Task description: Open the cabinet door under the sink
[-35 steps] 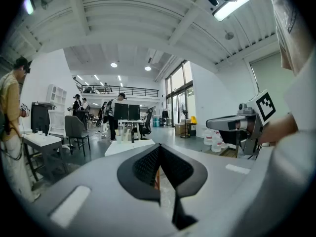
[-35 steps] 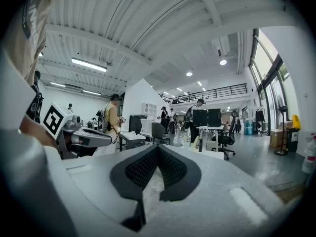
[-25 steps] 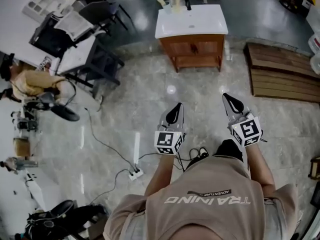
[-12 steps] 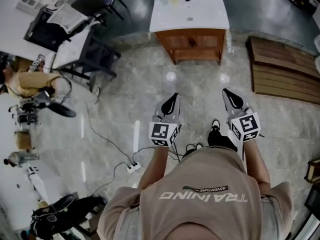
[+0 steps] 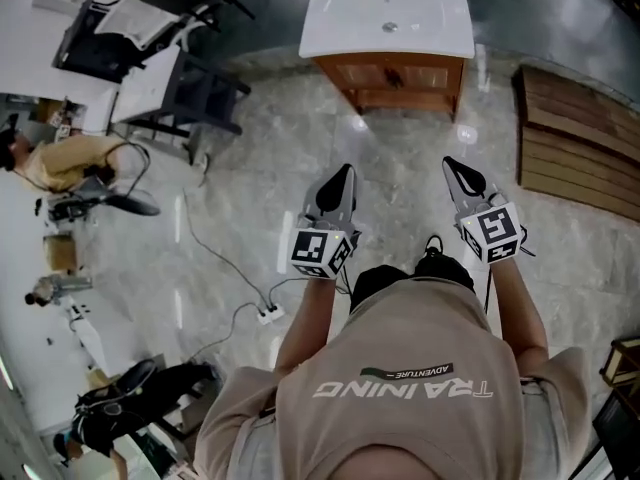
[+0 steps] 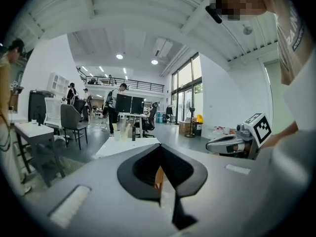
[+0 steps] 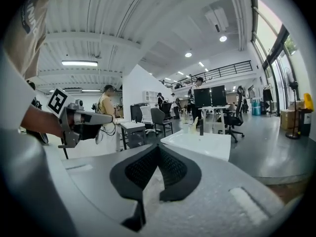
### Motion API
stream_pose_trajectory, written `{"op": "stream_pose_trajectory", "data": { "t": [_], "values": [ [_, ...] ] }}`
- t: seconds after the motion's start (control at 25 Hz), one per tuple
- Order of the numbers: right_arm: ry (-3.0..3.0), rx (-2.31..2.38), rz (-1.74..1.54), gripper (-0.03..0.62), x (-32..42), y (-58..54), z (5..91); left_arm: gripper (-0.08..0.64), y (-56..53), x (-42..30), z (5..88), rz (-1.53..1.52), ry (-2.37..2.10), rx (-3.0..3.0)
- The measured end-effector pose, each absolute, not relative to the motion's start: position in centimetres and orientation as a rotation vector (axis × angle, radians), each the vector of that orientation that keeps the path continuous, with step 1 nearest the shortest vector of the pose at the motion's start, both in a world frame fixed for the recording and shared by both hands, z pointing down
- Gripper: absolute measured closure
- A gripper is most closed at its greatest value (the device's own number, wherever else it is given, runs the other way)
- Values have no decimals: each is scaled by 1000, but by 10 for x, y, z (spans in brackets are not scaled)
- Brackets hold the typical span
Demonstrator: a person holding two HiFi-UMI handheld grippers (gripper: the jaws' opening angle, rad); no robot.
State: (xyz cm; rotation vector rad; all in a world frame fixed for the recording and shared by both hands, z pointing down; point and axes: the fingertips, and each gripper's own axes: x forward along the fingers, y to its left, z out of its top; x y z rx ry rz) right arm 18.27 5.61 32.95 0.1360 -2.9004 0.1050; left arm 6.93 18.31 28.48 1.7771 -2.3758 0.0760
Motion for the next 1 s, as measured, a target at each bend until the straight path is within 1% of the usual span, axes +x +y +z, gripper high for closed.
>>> {"op": "stream_pose_trajectory", "data": {
  "t": [0.2, 0.36, 0.64, 1.0],
  "values": [
    [-2866, 49, 137, 591, 159, 56, 348, 543, 185, 46, 305, 96, -2384, 1678],
    [-2812, 26, 162, 591, 139, 55, 365, 543, 179, 17, 305, 73, -2391, 1651],
    [-2815, 85, 118, 591, 74, 45, 358, 543, 180, -52, 321, 33, -2381, 1673],
    [-2829, 245, 165, 591, -13, 27, 343, 543, 155, -142, 306, 205, -2333, 1894]
  ]
}}
